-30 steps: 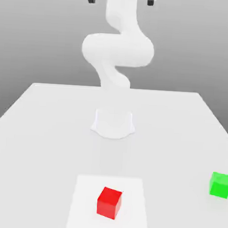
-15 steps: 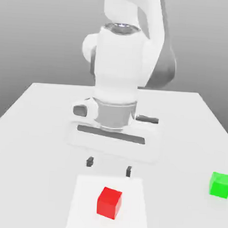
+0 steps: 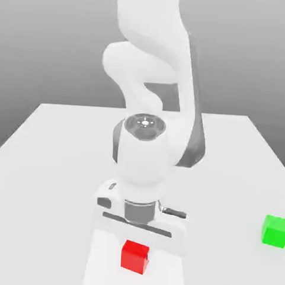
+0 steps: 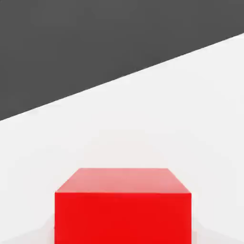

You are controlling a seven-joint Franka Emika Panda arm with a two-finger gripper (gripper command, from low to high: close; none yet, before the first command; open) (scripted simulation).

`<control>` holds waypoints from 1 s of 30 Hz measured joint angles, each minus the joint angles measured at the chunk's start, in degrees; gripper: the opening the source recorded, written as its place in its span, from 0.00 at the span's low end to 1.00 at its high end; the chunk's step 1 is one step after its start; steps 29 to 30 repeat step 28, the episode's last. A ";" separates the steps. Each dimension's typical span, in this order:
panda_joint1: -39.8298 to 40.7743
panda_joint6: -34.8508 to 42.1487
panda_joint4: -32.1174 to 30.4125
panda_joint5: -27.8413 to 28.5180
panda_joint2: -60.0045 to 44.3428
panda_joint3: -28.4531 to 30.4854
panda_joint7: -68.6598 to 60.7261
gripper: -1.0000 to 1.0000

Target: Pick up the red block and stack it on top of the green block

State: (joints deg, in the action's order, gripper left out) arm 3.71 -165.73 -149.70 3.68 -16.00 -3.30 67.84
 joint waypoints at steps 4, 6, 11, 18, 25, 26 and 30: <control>0.68 6.48 -1.15 -1.90 7.63 -1.08 -1.41 0.00; -0.98 8.66 -1.01 -2.07 9.65 -2.70 -0.21 0.00; -9.86 11.58 0.92 -1.31 10.54 -9.06 6.31 0.00; -23.53 15.26 3.85 -0.40 11.11 -17.24 15.79 0.00; -29.99 8.05 5.43 8.03 1.61 -14.72 24.71 1.00; -29.99 8.05 5.43 8.03 1.61 -14.72 24.71 1.00; -29.99 8.05 5.43 8.03 1.61 -14.72 24.71 1.00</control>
